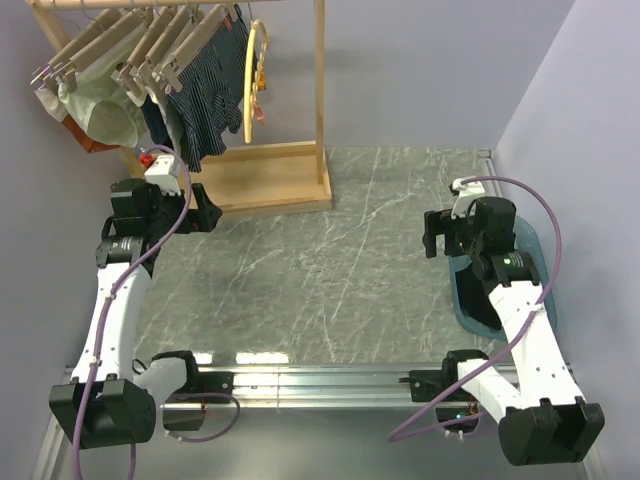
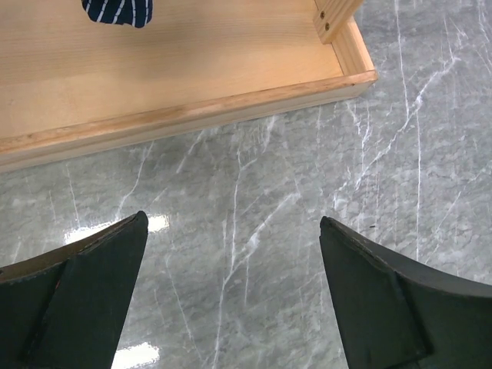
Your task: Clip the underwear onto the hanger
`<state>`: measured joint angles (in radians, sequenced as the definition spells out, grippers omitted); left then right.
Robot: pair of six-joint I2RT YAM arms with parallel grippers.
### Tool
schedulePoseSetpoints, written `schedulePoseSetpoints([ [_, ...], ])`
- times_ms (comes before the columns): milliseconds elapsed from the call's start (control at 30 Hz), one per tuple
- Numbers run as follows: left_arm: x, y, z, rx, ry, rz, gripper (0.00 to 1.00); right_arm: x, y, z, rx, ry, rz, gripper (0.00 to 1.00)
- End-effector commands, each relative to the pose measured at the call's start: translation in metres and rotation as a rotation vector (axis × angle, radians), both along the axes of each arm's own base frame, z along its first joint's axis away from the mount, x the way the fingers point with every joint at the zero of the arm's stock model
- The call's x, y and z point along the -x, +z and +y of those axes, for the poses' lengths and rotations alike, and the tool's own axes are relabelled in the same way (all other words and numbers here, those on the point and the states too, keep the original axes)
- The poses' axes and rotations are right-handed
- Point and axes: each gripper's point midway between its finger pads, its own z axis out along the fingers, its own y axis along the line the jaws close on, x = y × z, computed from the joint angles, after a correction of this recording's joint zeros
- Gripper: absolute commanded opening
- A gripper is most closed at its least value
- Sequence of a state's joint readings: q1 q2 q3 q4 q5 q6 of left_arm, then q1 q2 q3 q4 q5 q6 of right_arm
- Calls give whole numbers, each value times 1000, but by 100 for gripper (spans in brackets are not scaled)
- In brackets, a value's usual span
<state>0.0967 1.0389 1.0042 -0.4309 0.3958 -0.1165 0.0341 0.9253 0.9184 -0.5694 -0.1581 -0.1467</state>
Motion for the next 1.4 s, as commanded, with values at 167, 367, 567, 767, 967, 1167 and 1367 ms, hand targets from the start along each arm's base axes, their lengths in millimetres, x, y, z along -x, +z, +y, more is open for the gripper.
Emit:
schedulePoseSetpoints([
  [167, -5, 44, 3, -20, 17, -131, 99, -8, 37, 3, 1, 26, 14, 100],
  [367, -10, 57, 10, -10, 70, -163, 99, -25, 57, 11, -31, 46, 49, 100],
  [567, -20, 56, 30, -54, 175, -165, 99, -26, 58, -7, 20, 52, 150, 100],
  [767, -24, 58, 31, -76, 160, -172, 99, -23, 43, -71, 25, -79, 250, 100],
  [967, -25, 59, 24, -74, 115, -176, 99, -10, -11, -125, 82, -162, 429, 100],
  [1167, -23, 53, 17, -45, 88, -168, 99, -1, -79, -156, 58, -232, 596, 96],
  [1367, -15, 50, 6, -33, 19, -179, 99, 15, -126, -193, 49, -341, 683, 93],
])
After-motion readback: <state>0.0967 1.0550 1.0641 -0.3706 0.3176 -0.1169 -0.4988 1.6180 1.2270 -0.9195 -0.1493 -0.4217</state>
